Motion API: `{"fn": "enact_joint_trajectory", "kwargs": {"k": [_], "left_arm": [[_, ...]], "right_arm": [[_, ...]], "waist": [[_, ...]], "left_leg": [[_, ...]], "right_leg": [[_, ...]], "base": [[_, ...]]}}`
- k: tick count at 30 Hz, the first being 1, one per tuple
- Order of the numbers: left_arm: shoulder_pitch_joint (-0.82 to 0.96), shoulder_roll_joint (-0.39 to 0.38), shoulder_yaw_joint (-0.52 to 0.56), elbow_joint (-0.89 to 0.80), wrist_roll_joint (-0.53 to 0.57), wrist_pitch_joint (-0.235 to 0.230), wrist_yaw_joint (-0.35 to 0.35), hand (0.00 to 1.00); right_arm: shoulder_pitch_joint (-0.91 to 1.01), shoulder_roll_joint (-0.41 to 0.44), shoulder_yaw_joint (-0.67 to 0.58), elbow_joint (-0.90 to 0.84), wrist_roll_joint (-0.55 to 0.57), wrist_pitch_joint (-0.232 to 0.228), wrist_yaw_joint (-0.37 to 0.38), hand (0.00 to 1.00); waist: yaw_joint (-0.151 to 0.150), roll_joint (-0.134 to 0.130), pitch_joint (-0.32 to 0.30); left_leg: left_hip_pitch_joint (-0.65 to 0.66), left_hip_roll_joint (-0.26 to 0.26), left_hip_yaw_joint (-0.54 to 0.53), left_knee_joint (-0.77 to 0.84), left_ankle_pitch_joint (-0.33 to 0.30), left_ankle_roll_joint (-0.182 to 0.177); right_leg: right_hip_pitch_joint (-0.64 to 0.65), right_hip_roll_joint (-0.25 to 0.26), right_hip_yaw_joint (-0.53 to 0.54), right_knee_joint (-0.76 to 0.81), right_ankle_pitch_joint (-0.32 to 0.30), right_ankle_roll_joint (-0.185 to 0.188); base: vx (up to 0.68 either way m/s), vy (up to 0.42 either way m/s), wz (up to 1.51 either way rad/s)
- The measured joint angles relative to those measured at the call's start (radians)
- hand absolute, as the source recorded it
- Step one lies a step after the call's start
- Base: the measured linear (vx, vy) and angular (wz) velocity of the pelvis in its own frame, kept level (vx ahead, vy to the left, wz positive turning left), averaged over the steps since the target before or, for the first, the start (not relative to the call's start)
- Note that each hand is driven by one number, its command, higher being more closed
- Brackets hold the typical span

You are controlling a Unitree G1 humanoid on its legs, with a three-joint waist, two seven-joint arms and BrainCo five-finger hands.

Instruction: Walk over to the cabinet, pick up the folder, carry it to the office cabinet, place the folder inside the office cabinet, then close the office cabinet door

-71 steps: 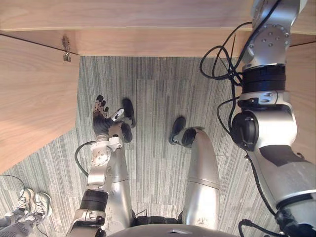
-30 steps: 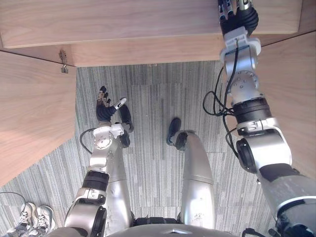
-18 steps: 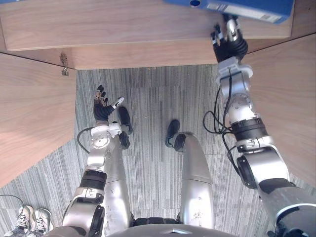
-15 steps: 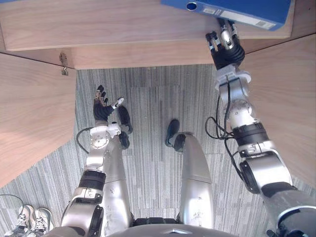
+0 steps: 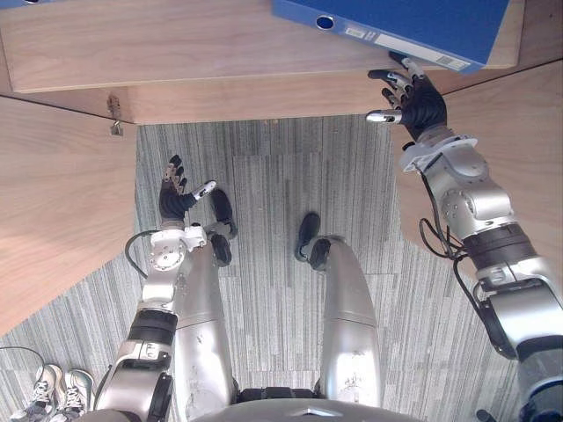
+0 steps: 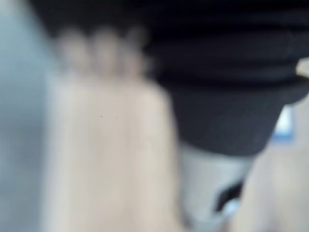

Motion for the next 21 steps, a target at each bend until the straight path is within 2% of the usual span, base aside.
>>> {"fn": "enact_joint_trajectory", "kwargs": {"k": [3,8,15,21], "left_arm": [[-0.001,-0.001,0.001,0.0,0.0,0.002,0.0,0.0],[-0.01,-0.014,0.033,0.0,0.0,0.01,0.0,0.0],[-0.024,-0.042,0.091,-0.064,0.001,0.025,-0.003,0.0],[-0.026,-0.057,0.119,-0.101,0.021,0.034,-0.013,0.0]], "right_arm": [[-0.005,0.013,-0.021,-0.001,-0.108,0.007,-0.034,0.0],[0.006,0.103,-0.157,-0.015,-0.268,0.038,-0.075,0.0],[0.129,0.255,-0.324,-0.191,-0.518,0.056,-0.13,0.0],[0.217,0.379,-0.422,-0.304,-0.669,0.056,-0.169,0.0]], "waist": [[0.001,0.0,0.0],[-0.005,0.0,0.0],[-0.015,-0.001,0.001],[-0.023,-0.002,0.001]], "left_leg": [[0.0,0.008,0.004,-0.005,0.001,0.001],[0.0,0.008,0.011,-0.016,0.006,0.008],[-0.001,0.009,0.013,-0.021,0.006,0.008],[-0.001,0.01,0.014,-0.021,0.005,0.007]], "right_leg": [[0.0,0.007,0.001,-0.015,0.012,0.001],[-0.002,0.009,0.004,-0.028,0.021,0.003],[-0.005,0.012,0.006,-0.032,0.022,0.003],[-0.005,0.014,0.008,-0.033,0.022,0.003]], "base": [[-0.03,-0.006,-0.08],[-0.01,0.0,-0.01],[0.0,0.0,0.0],[0.0,0.0,0.0]]}}
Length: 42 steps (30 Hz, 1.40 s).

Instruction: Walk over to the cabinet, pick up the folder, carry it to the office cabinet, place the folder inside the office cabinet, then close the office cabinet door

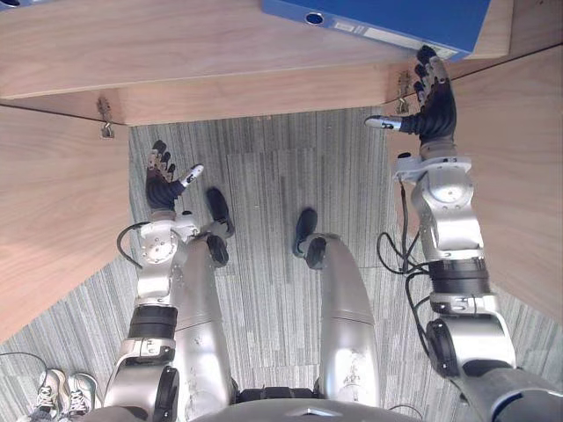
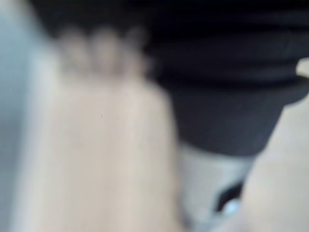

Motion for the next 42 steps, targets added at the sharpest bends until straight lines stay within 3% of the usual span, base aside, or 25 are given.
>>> {"fn": "enact_joint_trajectory", "kwargs": {"k": [10,11,17,24,34,42], "left_arm": [[0.012,-0.011,0.015,-0.075,0.038,0.0,0.004,0.0],[0.016,-0.017,0.012,-0.076,0.05,0.0,0.005,0.0],[0.066,-0.032,-0.036,-0.091,0.111,-0.002,0.025,0.0],[0.068,-0.034,-0.068,-0.073,0.147,-0.014,0.05,0.0],[0.065,-0.042,-0.081,-0.03,0.157,-0.036,0.068,0.0],[0.037,-0.043,-0.082,0.007,0.156,-0.05,0.068,0.0]], "right_arm": [[0.146,0.176,-0.005,-0.178,-0.119,-0.04,-0.09,0.0],[0.154,0.193,-0.002,-0.19,-0.144,-0.04,-0.095,1.0],[0.227,0.223,0.044,-0.296,-0.284,-0.084,-0.18,1.0],[0.206,0.234,0.1,-0.294,-0.468,-0.084,-0.258,1.0],[0.056,0.226,0.15,-0.256,-0.517,-0.079,-0.293,1.0],[-0.104,0.153,0.157,-0.145,-0.528,-0.075,-0.299,1.0]], "waist": [[0.0,-0.01,0.006],[0.002,-0.014,0.008],[0.004,-0.016,0.009],[0.016,-0.032,0.018],[0.03,-0.035,0.02],[0.049,-0.035,0.021]], "left_leg": [[-0.037,0.013,0.003,0.023,-0.005,-0.001],[-0.039,0.017,0.001,0.029,-0.01,-0.002],[-0.058,0.025,0.0,0.047,-0.027,-0.012],[-0.093,0.031,-0.004,0.077,-0.03,-0.011],[-0.12,0.031,-0.008,0.095,-0.03,-0.013],[-0.167,0.029,-0.029,0.129,-0.027,-0.008]], "right_leg": [[-0.039,0.009,0.009,0.013,0.0,-0.001],[-0.039,0.013,0.01,0.016,0.0,-0.001],[-0.056,0.017,0.012,0.024,-0.001,-0.001],[-0.094,0.018,0.018,0.057,-0.007,-0.005],[-0.123,0.012,0.019,0.087,-0.012,-0.006],[-0.157,0.0,0.003,0.134,-0.033,-0.014]], "base": [[0.0,-0.002,-0.03],[-0.01,0.001,-0.09],[-0.01,0.003,-0.03],[0.0,0.001,-0.01],[0.0,-0.001,0.0],[0.0,-0.002,0.06]]}}
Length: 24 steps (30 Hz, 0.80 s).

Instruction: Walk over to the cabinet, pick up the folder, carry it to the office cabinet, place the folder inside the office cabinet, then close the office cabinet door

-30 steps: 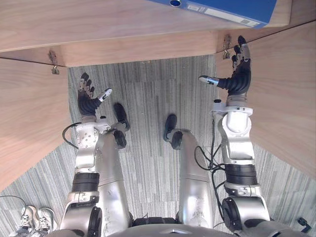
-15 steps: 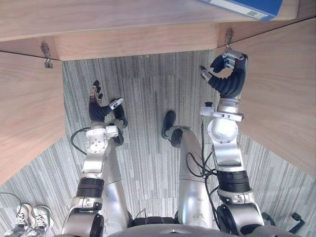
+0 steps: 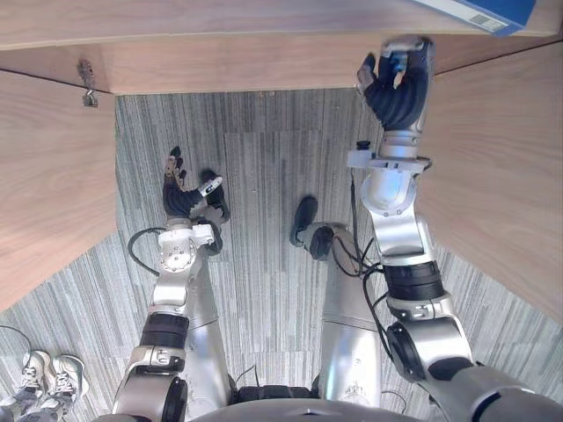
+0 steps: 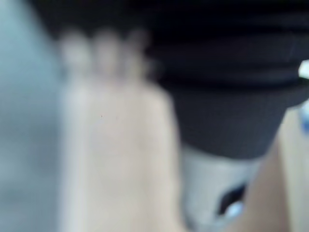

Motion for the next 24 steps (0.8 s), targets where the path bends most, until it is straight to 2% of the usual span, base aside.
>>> {"fn": "enact_joint_trajectory", "kwargs": {"k": [4,9,24], "left_arm": [[0.0,0.0,0.001,0.013,-0.001,-0.005,0.0,0.0],[-0.002,0.0,0.002,0.023,-0.002,-0.006,-0.001,0.0],[-0.008,0.02,0.001,0.051,-0.024,-0.02,-0.002,0.0]], "right_arm": [[-0.079,-0.039,0.001,0.063,0.008,-0.001,0.01,1.0],[-0.143,-0.082,0.007,0.14,0.044,-0.002,0.02,1.0],[-0.314,-0.205,0.038,0.302,0.201,-0.012,0.064,1.0]], "waist": [[0.007,0.0,0.0],[0.01,0.0,0.0],[0.013,0.001,-0.001]], "left_leg": [[-0.011,-0.001,-0.001,-0.003,0.002,-0.009],[-0.033,-0.004,-0.003,-0.004,0.016,0.002],[-0.056,-0.016,-0.012,-0.005,0.024,0.003]], "right_leg": [[-0.014,-0.004,-0.004,0.008,-0.002,-0.003],[-0.036,-0.008,-0.008,0.018,-0.003,-0.005],[-0.054,-0.023,-0.02,0.03,-0.012,-0.009]], "base": [[-0.01,-0.006,0.05],[0.0,0.0,0.04],[0.0,0.0,0.03]]}}
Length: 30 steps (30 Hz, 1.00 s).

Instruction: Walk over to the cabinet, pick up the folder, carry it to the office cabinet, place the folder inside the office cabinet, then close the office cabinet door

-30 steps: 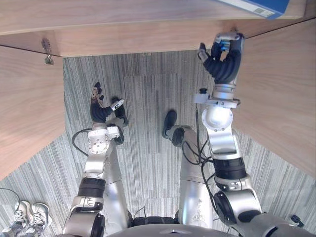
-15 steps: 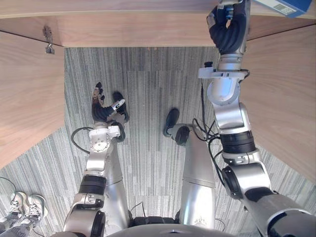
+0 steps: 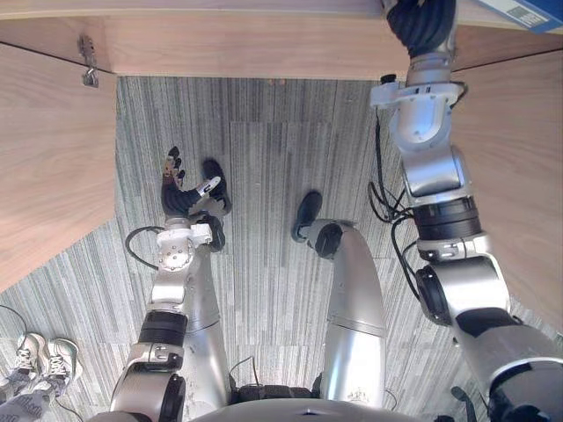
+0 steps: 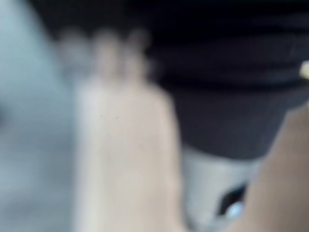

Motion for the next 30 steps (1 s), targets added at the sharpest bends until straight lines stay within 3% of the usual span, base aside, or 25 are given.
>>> {"fn": "enact_joint_trajectory", "kwargs": {"k": [19,23,30], "left_arm": [[-0.012,0.015,-0.002,0.006,-0.066,-0.009,-0.001,0.0],[-0.035,0.02,-0.001,0.006,-0.078,-0.011,0.001,0.0],[-0.061,0.017,-0.005,0.006,-0.116,-0.012,0.019,0.0]], "right_arm": [[-0.259,-0.111,0.022,0.276,0.174,-0.011,0.024,1.0],[-0.335,-0.122,0.021,0.354,0.275,-0.012,0.016,1.0],[-0.45,-0.153,0.02,0.486,0.351,0.008,-0.011,1.0]], "waist": [[-0.004,0.001,-0.001],[-0.006,0.001,-0.001],[-0.009,0.001,-0.001]], "left_leg": [[-0.025,-0.003,0.001,-0.002,0.007,0.003],[-0.026,-0.017,0.001,-0.038,0.032,0.003],[-0.019,-0.032,0.001,-0.117,0.086,0.002]], "right_leg": [[-0.022,-0.005,-0.006,0.001,0.001,-0.002],[-0.027,-0.014,-0.013,-0.012,0.009,-0.007],[-0.029,-0.019,-0.034,-0.05,0.033,-0.015]], "base": [[0.0,0.001,0.0],[-0.02,0.005,0.1],[-0.04,-0.002,0.07]]}}
